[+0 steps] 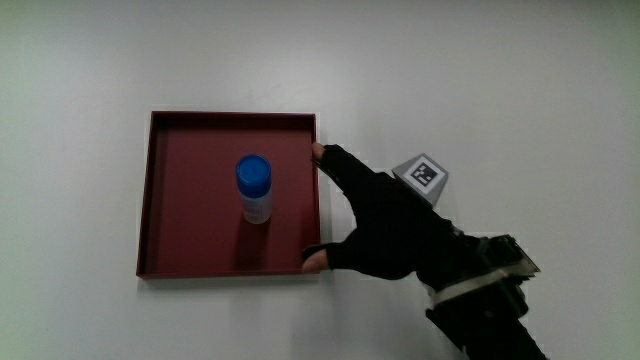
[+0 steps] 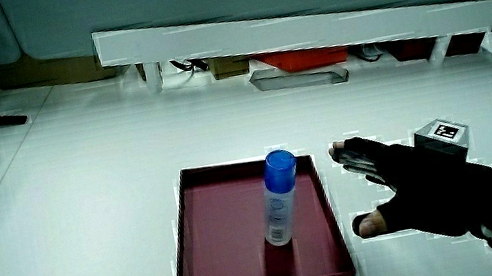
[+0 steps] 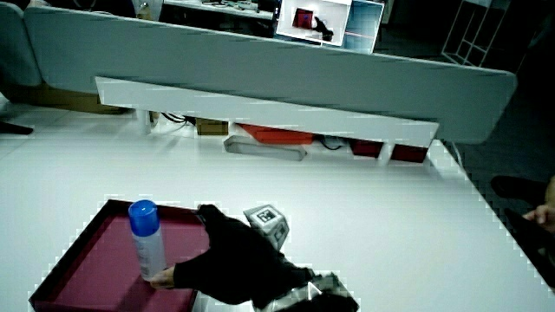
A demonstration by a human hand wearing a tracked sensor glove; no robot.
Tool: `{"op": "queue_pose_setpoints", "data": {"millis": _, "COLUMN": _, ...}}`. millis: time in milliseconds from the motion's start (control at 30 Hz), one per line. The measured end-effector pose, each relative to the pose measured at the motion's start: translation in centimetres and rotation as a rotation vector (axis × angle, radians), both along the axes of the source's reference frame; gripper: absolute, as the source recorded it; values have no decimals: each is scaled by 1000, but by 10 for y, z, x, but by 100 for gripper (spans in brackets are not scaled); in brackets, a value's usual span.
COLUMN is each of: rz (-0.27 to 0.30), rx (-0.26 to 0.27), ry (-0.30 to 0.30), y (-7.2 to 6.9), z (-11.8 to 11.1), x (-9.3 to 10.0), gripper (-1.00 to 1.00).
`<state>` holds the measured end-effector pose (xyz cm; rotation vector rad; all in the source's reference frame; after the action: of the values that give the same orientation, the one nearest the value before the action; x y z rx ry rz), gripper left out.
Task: Pick glue from plate
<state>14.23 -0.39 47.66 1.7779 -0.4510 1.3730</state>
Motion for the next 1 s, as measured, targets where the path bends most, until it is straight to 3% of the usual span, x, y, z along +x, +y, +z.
{"op": "queue_pose_setpoints", "data": {"millis": 67, "rz": -5, "rx": -1, "ry": -45, "y": -5, "z": 1, "x": -10, "gripper": 0}}
{"op": "queue_pose_setpoints", "data": {"millis": 200, "rz": -10, "rx": -19, "ry": -24, "y": -14, "z": 7, "x": -27, "gripper": 0}}
{"op": "queue_pose_setpoints", "data": {"millis": 533, "rz": -22, "rx": -49, "ry": -105, "y": -28, "z": 25, "x": -66, "gripper": 0}}
{"op": "queue_pose_setpoints", "data": {"millis": 833, "rz": -27, "rx": -63, "ry": -121, "y": -34, "z": 39, "x": -89, "gripper": 0}}
{"op": "queue_pose_setpoints", "data": {"millis": 1000, "rz": 10, "rx": -40, "ry": -157, "y": -35, "z": 43, "x": -92, "gripper": 0}}
